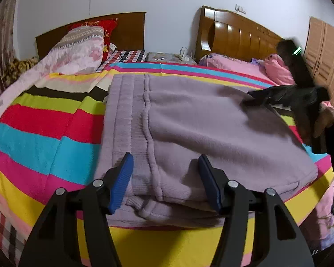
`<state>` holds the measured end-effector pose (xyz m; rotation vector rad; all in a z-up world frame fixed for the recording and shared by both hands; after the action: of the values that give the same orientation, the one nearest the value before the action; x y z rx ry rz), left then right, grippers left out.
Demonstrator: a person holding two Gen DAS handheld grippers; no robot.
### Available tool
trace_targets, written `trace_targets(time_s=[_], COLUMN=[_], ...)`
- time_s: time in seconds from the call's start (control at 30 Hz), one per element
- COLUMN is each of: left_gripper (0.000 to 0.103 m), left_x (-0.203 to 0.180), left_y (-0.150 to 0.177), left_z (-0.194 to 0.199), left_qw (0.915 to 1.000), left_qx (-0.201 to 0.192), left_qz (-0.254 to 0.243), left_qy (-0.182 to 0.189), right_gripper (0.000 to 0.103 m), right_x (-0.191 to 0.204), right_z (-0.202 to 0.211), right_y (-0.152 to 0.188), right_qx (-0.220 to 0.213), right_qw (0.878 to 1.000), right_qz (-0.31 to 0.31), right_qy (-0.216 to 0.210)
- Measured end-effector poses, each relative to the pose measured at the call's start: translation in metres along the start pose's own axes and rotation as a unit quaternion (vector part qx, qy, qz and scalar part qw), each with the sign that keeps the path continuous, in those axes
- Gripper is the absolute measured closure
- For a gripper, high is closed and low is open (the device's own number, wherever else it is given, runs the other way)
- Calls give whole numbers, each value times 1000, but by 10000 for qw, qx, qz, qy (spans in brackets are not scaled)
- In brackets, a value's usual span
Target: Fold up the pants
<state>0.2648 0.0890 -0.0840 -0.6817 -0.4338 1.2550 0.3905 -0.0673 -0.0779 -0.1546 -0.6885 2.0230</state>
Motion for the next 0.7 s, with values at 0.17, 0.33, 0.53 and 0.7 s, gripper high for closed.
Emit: trace_targets(time_s=[0.17, 0.33, 0.53, 0.7], left_gripper=[42, 35, 35, 34], left_x=[1, 1, 2, 2], left_y=[0, 3, 5, 6], left_z=[10, 14, 15, 15], left_qw=[9999, 9999, 9998, 9998], left_qx=[99, 91, 173, 143], left_qz=[-88, -66, -15, -54], left_qy=[-87, -130, -128, -144], right_gripper=[10, 7, 7, 5], right_x=[-37, 80, 34, 40], right_z=[38, 38, -2, 47], right_y=[-25, -44, -47, -41], right_qx=[-631, -570, -143, -657], right_qw=[9889, 9972, 9978, 9950], right_qz=[-996, 487, -223, -599], right_qy=[901, -60, 614, 453])
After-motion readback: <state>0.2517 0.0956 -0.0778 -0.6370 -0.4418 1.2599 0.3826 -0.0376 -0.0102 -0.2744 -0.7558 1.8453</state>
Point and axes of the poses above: each gripper's, at about its wrist camera, not at the fingertips, and z roughly against the way its jaws point, x to its left, y to its underside, the point moved 9 cm from there along -z, roughly the way its jaws point, and after that the axes turned 4 degrees about x, right-handed, at the moved point
